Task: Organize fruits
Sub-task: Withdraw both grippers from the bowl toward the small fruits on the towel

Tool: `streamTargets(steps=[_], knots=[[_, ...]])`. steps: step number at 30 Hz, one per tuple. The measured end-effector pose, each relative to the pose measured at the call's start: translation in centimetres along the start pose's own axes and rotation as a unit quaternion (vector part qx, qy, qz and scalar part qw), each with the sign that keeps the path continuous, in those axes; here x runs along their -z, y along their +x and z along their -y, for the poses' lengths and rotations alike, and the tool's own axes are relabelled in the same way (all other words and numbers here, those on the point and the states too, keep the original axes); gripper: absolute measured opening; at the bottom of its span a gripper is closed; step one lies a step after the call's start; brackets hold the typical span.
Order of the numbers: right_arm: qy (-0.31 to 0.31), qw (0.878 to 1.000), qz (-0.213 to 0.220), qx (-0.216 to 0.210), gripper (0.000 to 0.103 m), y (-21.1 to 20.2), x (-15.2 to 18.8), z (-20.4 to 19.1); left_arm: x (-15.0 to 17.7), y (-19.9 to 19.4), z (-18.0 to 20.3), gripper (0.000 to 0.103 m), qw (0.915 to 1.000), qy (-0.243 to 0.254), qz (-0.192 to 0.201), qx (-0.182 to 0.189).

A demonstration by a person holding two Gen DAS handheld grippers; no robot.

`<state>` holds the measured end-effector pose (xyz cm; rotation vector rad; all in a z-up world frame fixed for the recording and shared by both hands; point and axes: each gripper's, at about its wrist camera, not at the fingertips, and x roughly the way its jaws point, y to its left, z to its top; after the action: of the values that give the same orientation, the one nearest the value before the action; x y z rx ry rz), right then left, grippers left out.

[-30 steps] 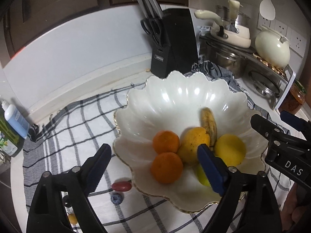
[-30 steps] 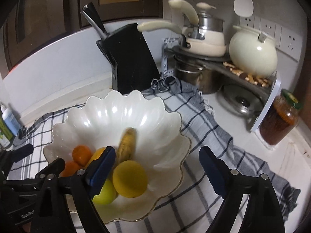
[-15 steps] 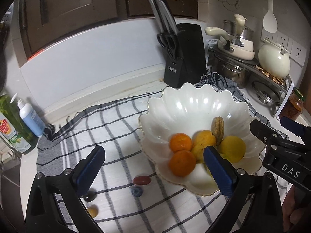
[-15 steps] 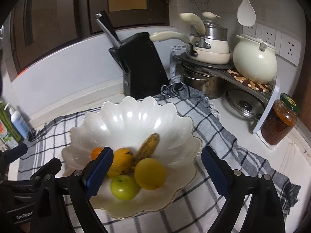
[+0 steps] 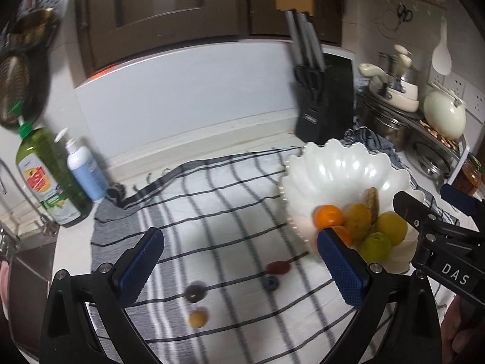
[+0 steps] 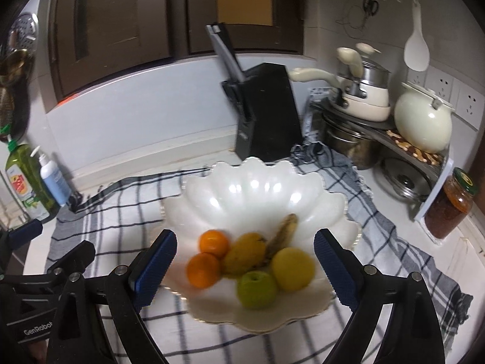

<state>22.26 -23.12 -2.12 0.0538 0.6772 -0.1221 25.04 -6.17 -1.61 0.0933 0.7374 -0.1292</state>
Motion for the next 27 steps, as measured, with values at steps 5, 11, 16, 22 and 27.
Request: streamTargets(steps=[5, 11, 16, 22, 27], knots=[[-0.008, 1.000, 0.001, -0.009, 0.093, -0.2, 0.2, -2.1, 0.7, -0.7, -2.1, 0.103, 0.9998, -0.006, 0.004, -0.018], [-0.021, 1.000, 0.001, -0.012, 0.093, -0.5, 0.7, -4.3, 1.5, -1.3, -4.4, 0.103, 0.9994, -0.019, 0.007, -0.029], [-0.031, 0.999, -0.001, -0.014, 0.093, -0.4, 1.3, -6.0, 2.5, -1.4, -5.9, 0.103, 0.9989, -0.023, 0.007, -0.040], [-0.040, 0.999, -0.006, -0.013, 0.093, 0.0, 2.1, -7.5, 3.7, -0.9, -7.3, 0.103, 0.9986, -0.034, -0.001, -0.042], [-0.044, 0.999, -0.011, -0.012, 0.093, 0.3, 2.9, -8.1, 4.9, -0.2, -7.8, 0.102, 0.9986, -0.039, -0.011, -0.035]])
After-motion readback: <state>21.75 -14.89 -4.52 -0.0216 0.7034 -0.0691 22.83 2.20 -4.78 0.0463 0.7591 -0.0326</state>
